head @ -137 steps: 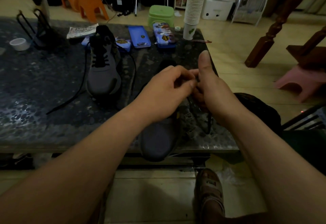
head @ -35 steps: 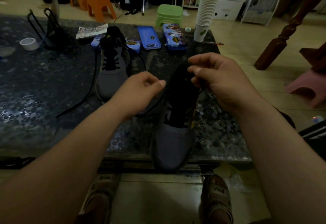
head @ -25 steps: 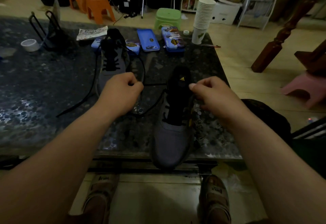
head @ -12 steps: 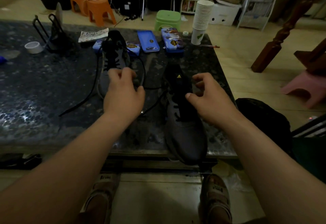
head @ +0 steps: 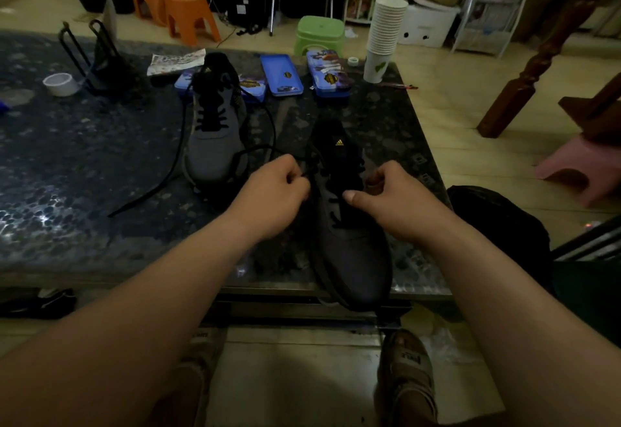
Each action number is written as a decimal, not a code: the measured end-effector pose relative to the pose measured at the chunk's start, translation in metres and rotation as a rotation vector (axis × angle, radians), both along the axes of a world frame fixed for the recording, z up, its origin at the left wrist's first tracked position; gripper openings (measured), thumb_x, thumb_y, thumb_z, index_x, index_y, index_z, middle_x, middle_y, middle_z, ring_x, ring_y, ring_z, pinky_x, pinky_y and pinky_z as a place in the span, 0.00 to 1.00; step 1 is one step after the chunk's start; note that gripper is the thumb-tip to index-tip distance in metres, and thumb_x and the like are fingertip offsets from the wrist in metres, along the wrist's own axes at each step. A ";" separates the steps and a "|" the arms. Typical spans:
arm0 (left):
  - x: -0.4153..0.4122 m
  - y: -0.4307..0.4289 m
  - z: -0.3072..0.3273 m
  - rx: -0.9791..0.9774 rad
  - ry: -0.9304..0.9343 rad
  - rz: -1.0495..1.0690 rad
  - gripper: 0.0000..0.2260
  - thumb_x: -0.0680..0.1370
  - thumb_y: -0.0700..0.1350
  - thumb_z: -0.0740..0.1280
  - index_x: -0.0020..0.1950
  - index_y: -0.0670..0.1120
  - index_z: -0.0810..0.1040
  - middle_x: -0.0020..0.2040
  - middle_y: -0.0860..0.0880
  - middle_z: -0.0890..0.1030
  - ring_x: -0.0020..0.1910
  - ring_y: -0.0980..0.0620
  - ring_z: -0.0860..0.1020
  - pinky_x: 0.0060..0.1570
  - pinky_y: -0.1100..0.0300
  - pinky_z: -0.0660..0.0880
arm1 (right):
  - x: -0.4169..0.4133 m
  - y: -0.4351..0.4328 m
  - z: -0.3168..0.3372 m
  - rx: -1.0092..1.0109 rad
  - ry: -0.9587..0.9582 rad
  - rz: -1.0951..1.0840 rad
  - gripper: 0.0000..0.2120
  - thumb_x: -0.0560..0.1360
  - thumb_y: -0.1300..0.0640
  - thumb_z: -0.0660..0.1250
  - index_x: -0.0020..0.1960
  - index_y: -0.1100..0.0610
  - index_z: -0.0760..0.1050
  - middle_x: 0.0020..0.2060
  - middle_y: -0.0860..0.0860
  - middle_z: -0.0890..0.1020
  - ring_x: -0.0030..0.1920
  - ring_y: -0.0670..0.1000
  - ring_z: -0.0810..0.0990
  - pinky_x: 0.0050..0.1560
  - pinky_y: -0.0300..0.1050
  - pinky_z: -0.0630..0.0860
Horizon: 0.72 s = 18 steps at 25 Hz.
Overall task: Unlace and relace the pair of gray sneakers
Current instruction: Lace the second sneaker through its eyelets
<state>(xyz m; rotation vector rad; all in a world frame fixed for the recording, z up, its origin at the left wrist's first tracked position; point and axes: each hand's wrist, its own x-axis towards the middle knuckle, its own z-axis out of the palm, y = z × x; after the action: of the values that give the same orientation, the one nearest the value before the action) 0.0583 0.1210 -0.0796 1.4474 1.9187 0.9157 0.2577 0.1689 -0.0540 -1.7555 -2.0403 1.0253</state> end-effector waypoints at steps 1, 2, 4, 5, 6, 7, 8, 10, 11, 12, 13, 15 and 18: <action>-0.001 -0.003 0.003 -0.025 -0.076 0.029 0.07 0.80 0.43 0.64 0.43 0.42 0.73 0.38 0.44 0.82 0.35 0.47 0.79 0.39 0.50 0.77 | 0.001 -0.001 -0.002 -0.001 -0.003 0.002 0.28 0.76 0.42 0.73 0.68 0.55 0.68 0.57 0.48 0.77 0.53 0.48 0.76 0.45 0.42 0.70; -0.003 -0.006 0.006 -0.039 -0.101 0.044 0.08 0.79 0.44 0.63 0.43 0.42 0.72 0.36 0.44 0.80 0.34 0.46 0.79 0.40 0.47 0.78 | 0.002 -0.002 -0.003 -0.016 -0.001 0.001 0.29 0.77 0.42 0.73 0.68 0.55 0.67 0.57 0.48 0.76 0.53 0.48 0.75 0.49 0.43 0.70; -0.011 -0.014 0.013 -0.046 -0.046 0.057 0.10 0.80 0.46 0.64 0.44 0.41 0.73 0.33 0.46 0.76 0.33 0.47 0.76 0.42 0.43 0.79 | 0.000 -0.004 0.000 -0.053 -0.022 -0.008 0.29 0.77 0.41 0.72 0.69 0.56 0.67 0.59 0.48 0.75 0.55 0.49 0.75 0.52 0.44 0.70; -0.013 -0.017 0.018 -0.039 -0.056 0.061 0.10 0.80 0.46 0.65 0.43 0.41 0.73 0.32 0.48 0.74 0.32 0.48 0.74 0.41 0.43 0.79 | -0.001 -0.005 0.003 -0.015 -0.052 -0.019 0.29 0.77 0.41 0.72 0.68 0.55 0.67 0.60 0.50 0.75 0.56 0.51 0.76 0.52 0.45 0.70; -0.013 -0.020 0.024 -0.027 -0.129 0.059 0.10 0.81 0.46 0.65 0.43 0.43 0.74 0.30 0.49 0.73 0.30 0.50 0.72 0.39 0.44 0.78 | -0.001 -0.007 0.007 0.097 -0.084 -0.039 0.26 0.77 0.41 0.72 0.66 0.55 0.69 0.60 0.50 0.76 0.57 0.52 0.77 0.52 0.46 0.71; -0.011 -0.024 0.030 -0.005 -0.255 0.053 0.08 0.82 0.45 0.65 0.45 0.45 0.75 0.29 0.50 0.73 0.28 0.51 0.72 0.36 0.49 0.76 | -0.004 -0.011 0.010 0.258 -0.082 -0.067 0.21 0.77 0.41 0.71 0.62 0.53 0.71 0.58 0.49 0.77 0.55 0.51 0.78 0.50 0.47 0.72; -0.006 -0.028 0.037 0.011 -0.411 0.031 0.04 0.84 0.42 0.64 0.49 0.46 0.76 0.29 0.49 0.74 0.27 0.51 0.72 0.33 0.54 0.75 | -0.009 -0.017 0.013 0.386 -0.013 -0.074 0.15 0.77 0.43 0.70 0.57 0.52 0.74 0.53 0.48 0.79 0.52 0.50 0.80 0.49 0.48 0.75; 0.003 -0.033 0.047 0.060 -0.706 -0.021 0.10 0.85 0.37 0.60 0.61 0.48 0.75 0.33 0.47 0.78 0.30 0.50 0.75 0.33 0.57 0.76 | -0.027 -0.033 0.016 0.280 0.328 -0.019 0.10 0.76 0.46 0.69 0.51 0.51 0.79 0.45 0.48 0.84 0.48 0.50 0.84 0.52 0.53 0.80; 0.008 -0.034 0.051 0.083 -0.823 -0.042 0.13 0.85 0.35 0.58 0.63 0.49 0.75 0.36 0.45 0.79 0.32 0.49 0.77 0.34 0.56 0.77 | -0.038 -0.041 0.014 0.071 0.552 0.006 0.12 0.74 0.47 0.69 0.52 0.53 0.80 0.45 0.49 0.86 0.48 0.51 0.85 0.54 0.54 0.81; 0.012 -0.034 0.053 0.094 -0.924 -0.048 0.13 0.85 0.34 0.57 0.63 0.47 0.75 0.40 0.43 0.80 0.34 0.48 0.78 0.36 0.55 0.78 | -0.047 -0.048 0.011 -0.151 0.745 0.035 0.14 0.73 0.50 0.69 0.55 0.56 0.80 0.46 0.52 0.86 0.48 0.52 0.85 0.53 0.52 0.79; 0.014 -0.034 0.054 0.097 -1.024 -0.033 0.13 0.84 0.33 0.56 0.61 0.44 0.76 0.44 0.41 0.82 0.37 0.48 0.81 0.38 0.54 0.80 | -0.051 -0.053 0.009 -0.330 0.899 0.081 0.16 0.73 0.53 0.69 0.57 0.59 0.77 0.46 0.55 0.82 0.46 0.53 0.82 0.50 0.51 0.76; 0.013 -0.032 0.054 0.098 -1.199 0.018 0.12 0.84 0.33 0.55 0.58 0.40 0.77 0.52 0.40 0.84 0.46 0.48 0.85 0.47 0.54 0.83 | -0.047 -0.062 0.009 -0.531 0.959 0.145 0.13 0.77 0.57 0.68 0.60 0.60 0.74 0.45 0.57 0.77 0.41 0.53 0.76 0.46 0.49 0.73; 0.005 -0.027 0.049 0.134 -1.240 0.048 0.13 0.83 0.33 0.56 0.64 0.38 0.76 0.59 0.41 0.85 0.58 0.45 0.85 0.59 0.52 0.82 | -0.025 -0.066 0.014 -0.629 0.801 0.163 0.09 0.84 0.57 0.63 0.59 0.60 0.78 0.36 0.53 0.78 0.32 0.48 0.72 0.41 0.45 0.76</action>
<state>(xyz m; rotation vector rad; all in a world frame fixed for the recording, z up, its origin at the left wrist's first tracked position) 0.0630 0.0936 -0.0307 0.5592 0.9462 1.4874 0.2323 0.1026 -0.0402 -1.0631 -1.4236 2.1557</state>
